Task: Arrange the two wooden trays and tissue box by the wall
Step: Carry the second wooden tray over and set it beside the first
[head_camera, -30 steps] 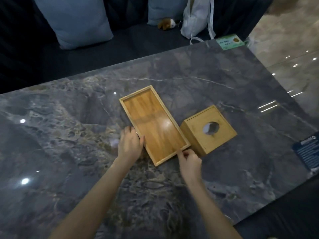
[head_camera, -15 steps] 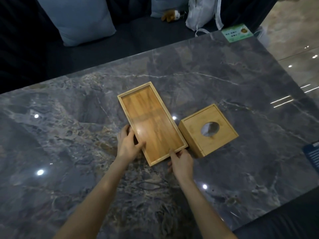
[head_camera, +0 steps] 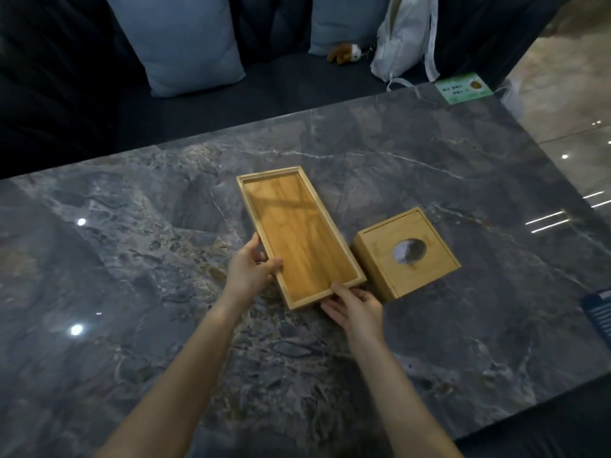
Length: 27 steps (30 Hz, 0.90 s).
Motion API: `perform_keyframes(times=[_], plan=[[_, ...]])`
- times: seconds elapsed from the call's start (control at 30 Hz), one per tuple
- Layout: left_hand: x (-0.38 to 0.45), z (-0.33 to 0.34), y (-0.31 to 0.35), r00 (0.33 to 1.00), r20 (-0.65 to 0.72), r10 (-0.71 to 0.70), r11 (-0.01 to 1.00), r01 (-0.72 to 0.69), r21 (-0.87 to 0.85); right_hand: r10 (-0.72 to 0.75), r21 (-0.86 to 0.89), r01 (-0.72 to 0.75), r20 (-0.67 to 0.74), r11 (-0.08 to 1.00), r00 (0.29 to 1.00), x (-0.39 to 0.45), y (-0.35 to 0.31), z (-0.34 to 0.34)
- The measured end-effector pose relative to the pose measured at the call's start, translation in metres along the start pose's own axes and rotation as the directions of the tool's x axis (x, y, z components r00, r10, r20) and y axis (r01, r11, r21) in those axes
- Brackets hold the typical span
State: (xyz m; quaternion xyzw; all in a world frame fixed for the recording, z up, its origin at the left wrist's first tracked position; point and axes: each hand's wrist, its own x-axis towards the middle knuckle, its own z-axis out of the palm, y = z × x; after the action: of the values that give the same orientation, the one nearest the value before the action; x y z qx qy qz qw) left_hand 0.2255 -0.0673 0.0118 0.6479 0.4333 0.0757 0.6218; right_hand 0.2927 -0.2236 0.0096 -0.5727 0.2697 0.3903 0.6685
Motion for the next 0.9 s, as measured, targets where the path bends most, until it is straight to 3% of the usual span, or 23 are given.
perform_keyframes(times=[0.17,0.33,0.53,0.73,0.9], plan=[[-0.025,-0.021,0.002,0.997,-0.081,-0.016,0.990,0.004,-0.143,-0.050,-0.047,0.055,0.103,0.997,0.993,-0.013,-0.001,0.007],[-0.051,-0.059,0.002,0.986,-0.168,-0.002,0.977,-0.034,-0.211,-0.150,-0.202,0.210,0.278,0.957,0.949,-0.028,0.003,0.019],[-0.085,-0.119,-0.017,0.970,-0.243,0.015,0.970,-0.073,-0.234,-0.072,-0.386,0.240,0.402,0.891,0.913,-0.048,0.018,0.047],[-0.129,-0.179,-0.045,0.960,-0.279,0.027,0.962,-0.102,-0.255,-0.061,-0.619,0.381,0.473,0.687,0.879,-0.075,0.058,0.090],[-0.163,-0.231,-0.076,0.954,-0.299,0.036,0.983,-0.088,-0.161,0.012,-0.673,0.446,0.560,0.590,0.828,-0.103,0.102,0.115]])
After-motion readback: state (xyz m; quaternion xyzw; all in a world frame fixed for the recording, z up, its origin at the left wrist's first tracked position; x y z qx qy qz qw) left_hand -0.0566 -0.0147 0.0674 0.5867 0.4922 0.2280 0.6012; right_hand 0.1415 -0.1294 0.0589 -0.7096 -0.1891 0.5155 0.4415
